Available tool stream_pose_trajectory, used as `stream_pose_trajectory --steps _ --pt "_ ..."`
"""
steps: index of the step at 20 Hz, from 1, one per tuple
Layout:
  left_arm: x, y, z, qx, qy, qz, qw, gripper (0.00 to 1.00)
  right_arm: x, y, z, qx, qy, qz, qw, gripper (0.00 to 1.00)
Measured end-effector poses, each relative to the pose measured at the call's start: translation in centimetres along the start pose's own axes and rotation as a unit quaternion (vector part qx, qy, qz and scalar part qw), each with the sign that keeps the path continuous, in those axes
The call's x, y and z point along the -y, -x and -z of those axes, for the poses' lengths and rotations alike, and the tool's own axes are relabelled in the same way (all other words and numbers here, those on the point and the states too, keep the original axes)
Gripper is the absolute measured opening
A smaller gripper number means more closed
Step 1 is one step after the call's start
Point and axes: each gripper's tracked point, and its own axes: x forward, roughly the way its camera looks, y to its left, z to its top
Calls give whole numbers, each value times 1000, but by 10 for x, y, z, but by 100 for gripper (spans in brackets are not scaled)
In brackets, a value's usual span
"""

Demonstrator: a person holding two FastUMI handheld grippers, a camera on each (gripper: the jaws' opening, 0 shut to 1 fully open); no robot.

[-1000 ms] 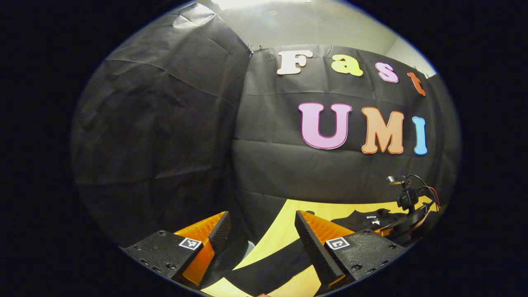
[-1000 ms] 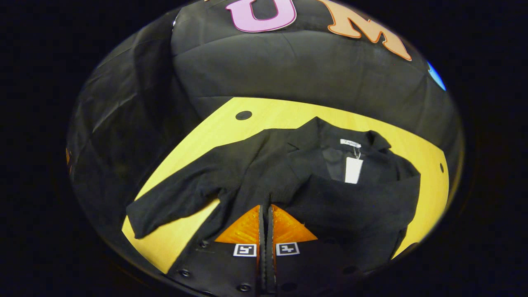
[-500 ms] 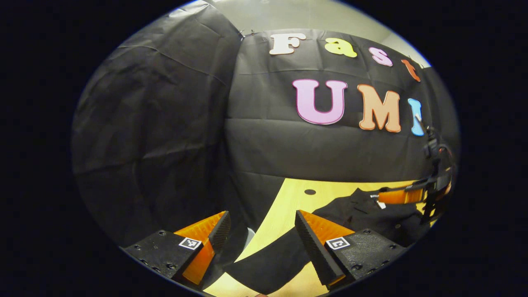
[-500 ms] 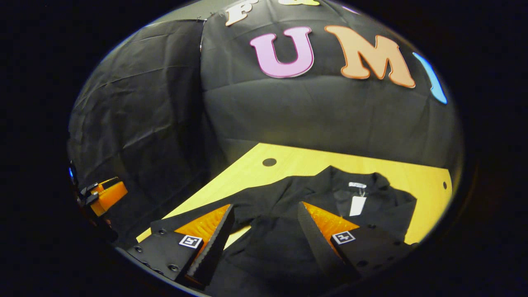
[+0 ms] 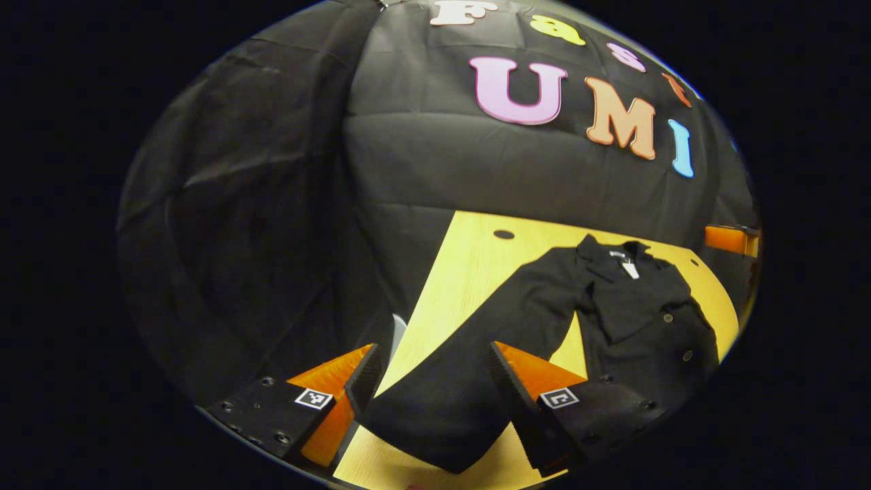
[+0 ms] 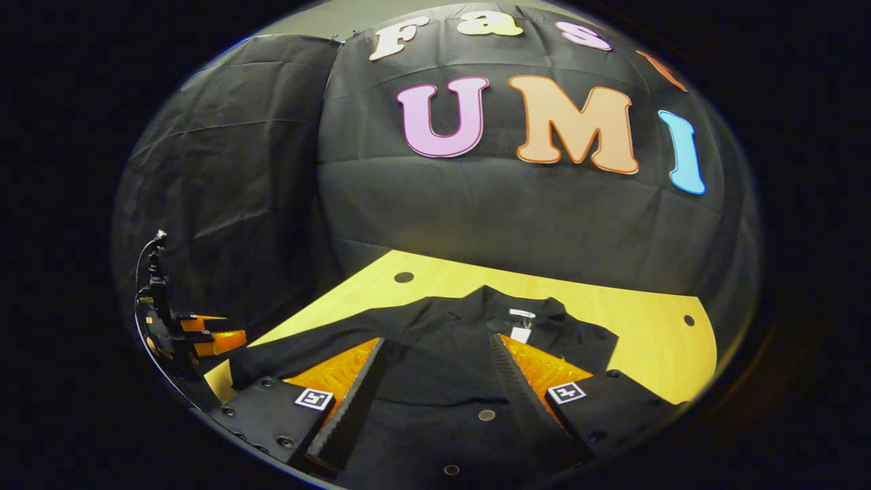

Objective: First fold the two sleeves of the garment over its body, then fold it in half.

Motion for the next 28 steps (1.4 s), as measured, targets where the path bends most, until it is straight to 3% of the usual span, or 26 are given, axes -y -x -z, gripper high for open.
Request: stream_pose_trajectory --steps 5,9,11,12,16,18,24,25,27,28 --pt "0 -7 42 -64 -21 18 998 94 20 10 15 -21 -25 29 999 98" --pt "-4 -4 92 -143 -29 9 989 95 26 15 17 -18 -30 39 999 98" --pt "-3 -11 74 -96 -46 13 994 96 27 16 20 -19 -28 41 999 100" --pt "-5 -8 85 -122 -47 12 991 96 27 15 21 -22 -28 40 999 100" --pt "-5 2 76 -110 -44 15 993 96 23 15 25 -29 -22 36 999 98" --pt "-2 4 76 -110 -46 23 993 91 20 15 27 -30 -21 32 999 98" --pt "-4 -2 73 -103 -14 8 995 32 24 25 22 -13 -14 40 999 99" --pt "-6 -1 73 -104 -1 2 995 14 26 27 19 -5 -17 42 999 99" --pt "-5 3 75 -118 8 -5 993 4 31 32 15 6 -23 47 999 98" --pt "-3 4 77 -126 9 -8 992 3 35 36 15 10 -27 50 998 98"
